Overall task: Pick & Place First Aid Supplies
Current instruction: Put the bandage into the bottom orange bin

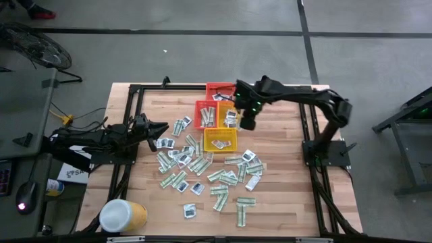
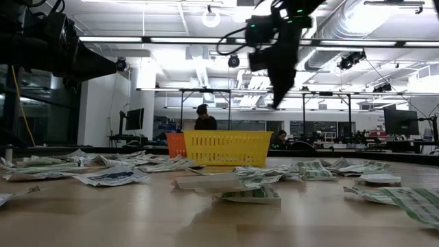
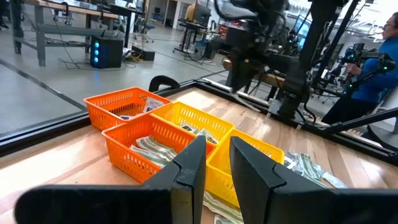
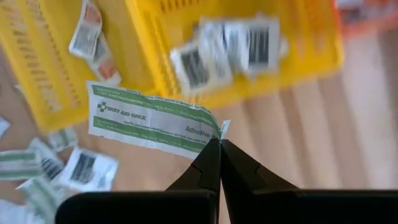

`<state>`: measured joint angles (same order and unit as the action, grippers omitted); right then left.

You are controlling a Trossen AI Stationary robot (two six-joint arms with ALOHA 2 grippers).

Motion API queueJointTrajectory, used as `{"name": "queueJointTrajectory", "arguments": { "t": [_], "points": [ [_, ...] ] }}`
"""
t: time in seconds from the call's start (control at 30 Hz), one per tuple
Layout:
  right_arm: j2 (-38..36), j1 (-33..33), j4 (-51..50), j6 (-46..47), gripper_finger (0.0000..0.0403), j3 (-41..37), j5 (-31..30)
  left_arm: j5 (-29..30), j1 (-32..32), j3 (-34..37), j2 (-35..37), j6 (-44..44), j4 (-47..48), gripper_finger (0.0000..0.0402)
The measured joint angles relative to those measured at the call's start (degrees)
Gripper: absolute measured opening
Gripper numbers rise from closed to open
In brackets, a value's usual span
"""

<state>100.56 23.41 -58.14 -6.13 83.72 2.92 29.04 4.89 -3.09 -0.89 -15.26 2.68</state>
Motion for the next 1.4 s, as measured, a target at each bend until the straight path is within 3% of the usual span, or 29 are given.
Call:
{"name": "queueJointTrajectory", "arguments": {
  "t": [0.37,0.73,0.93,1.4],
  "points": [
    [15.5,0.5,0.1,-18.4,0.0000,19.1,-1.5,0.0,0.0,0.0,0.0,0.0,0.0,0.0073],
    [26.1,-0.1,2.1,-28.5,0.0000,32.4,-1.7,0.0,0.0,0.0,0.0,0.0,0.0,0.0073],
    [29.1,-0.6,5.0,-30.3,0.0000,34.8,-1.5,0.0,0.0,0.0,0.0,0.0,0.0,0.0073],
    [29.1,-1.0,10.0,-30.0,0.0025,30.1,-1.1,0.0,0.0,0.0,0.0,0.0,0.0,0.0073]
  ]
}}
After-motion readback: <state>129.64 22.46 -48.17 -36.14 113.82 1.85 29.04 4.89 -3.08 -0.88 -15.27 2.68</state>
